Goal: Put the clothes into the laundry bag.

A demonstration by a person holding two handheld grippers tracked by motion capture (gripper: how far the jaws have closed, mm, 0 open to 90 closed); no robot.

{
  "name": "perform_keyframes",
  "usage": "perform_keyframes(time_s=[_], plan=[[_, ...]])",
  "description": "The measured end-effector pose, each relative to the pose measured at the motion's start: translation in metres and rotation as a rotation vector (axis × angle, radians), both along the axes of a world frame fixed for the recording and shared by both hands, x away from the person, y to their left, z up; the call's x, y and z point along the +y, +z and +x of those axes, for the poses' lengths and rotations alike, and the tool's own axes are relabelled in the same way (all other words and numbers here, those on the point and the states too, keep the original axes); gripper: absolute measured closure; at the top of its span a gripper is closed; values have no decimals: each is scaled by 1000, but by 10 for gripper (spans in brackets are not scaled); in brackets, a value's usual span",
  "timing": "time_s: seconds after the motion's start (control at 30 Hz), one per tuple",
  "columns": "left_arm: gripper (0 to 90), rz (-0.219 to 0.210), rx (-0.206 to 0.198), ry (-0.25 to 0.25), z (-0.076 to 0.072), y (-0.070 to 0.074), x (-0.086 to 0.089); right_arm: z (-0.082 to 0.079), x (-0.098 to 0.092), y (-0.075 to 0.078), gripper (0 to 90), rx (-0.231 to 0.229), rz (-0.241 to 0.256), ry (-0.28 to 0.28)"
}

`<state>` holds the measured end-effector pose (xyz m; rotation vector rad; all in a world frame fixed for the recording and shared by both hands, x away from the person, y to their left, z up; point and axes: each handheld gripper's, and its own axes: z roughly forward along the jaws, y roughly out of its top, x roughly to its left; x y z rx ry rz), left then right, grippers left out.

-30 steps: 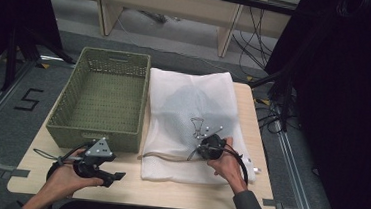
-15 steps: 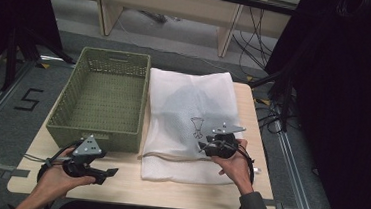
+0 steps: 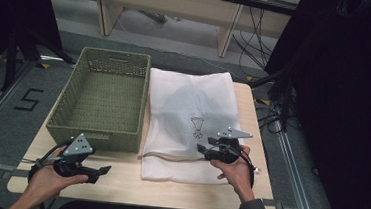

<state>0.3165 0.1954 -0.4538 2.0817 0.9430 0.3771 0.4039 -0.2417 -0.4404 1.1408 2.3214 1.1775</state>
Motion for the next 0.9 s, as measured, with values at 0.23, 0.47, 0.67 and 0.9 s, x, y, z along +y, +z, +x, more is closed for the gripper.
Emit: perform_keyframes(time_s=[0.23,0.47,0.67,0.9], plan=[[201,5,-13,7,-1,2,10,-13,-6,-1,426,13,27,-17],[201,-22,-23,15,-4,2,13,-25,-8,-4,405,-1,39,-18],[198,-8,-24,14,-6,2,18,-35,-7,-6,391,18,36,-4],[196,-22,-21,33,-10,0,23,-43,-9,-9,373,30,-4,17]])
